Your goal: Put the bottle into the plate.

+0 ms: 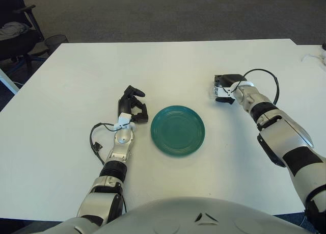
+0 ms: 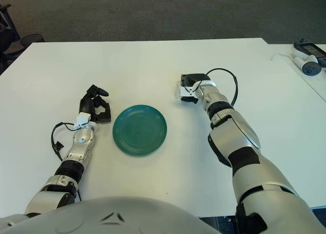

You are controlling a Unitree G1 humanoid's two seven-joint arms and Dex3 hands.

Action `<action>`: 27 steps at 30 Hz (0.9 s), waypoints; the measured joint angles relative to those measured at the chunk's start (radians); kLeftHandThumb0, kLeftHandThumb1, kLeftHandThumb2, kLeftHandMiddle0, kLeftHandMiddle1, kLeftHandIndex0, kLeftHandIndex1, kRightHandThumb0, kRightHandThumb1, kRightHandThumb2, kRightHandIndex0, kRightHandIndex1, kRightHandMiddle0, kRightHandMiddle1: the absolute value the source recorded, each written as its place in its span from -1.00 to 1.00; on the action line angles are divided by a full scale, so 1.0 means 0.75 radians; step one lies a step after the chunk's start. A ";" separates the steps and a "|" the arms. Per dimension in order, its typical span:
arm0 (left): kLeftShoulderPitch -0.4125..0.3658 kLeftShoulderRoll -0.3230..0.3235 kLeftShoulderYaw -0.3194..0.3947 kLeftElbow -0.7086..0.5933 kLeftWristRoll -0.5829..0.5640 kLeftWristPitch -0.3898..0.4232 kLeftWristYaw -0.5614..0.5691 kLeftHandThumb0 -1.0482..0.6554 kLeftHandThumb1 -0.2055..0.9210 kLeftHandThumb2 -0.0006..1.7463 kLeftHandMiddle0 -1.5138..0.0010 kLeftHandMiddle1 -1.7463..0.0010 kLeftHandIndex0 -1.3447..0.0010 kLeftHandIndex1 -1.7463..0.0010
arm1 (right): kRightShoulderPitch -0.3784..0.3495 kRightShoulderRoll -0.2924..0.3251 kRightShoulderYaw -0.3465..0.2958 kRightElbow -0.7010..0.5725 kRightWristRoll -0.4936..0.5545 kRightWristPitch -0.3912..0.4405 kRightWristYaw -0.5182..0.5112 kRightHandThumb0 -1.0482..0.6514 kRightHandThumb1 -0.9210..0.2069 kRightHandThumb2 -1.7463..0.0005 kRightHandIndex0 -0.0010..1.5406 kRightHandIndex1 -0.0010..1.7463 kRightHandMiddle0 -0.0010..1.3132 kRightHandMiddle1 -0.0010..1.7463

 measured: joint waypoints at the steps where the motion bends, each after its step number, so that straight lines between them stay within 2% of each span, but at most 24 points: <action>1: -0.001 0.000 0.001 0.001 -0.005 -0.001 -0.003 0.23 -0.52 0.82 -0.07 -0.93 0.13 -1.00 | 0.001 0.000 0.000 0.000 0.000 0.000 -0.004 0.79 0.12 -0.54 -0.19 1.00 0.08 1.00; 13: -0.013 -0.001 0.005 0.022 -0.021 -0.015 -0.016 0.23 -0.48 0.80 -0.05 -0.94 0.16 -1.00 | 0.005 0.002 -0.006 -0.003 0.000 -0.005 -0.036 0.79 0.11 -0.53 -0.20 1.00 0.04 1.00; 27: -0.023 -0.002 0.005 0.039 -0.017 -0.022 0.000 0.23 -0.48 0.80 -0.04 -0.95 0.16 -1.00 | 0.017 -0.018 -0.055 -0.014 0.010 -0.059 -0.096 0.79 0.11 -0.53 -0.20 1.00 0.07 1.00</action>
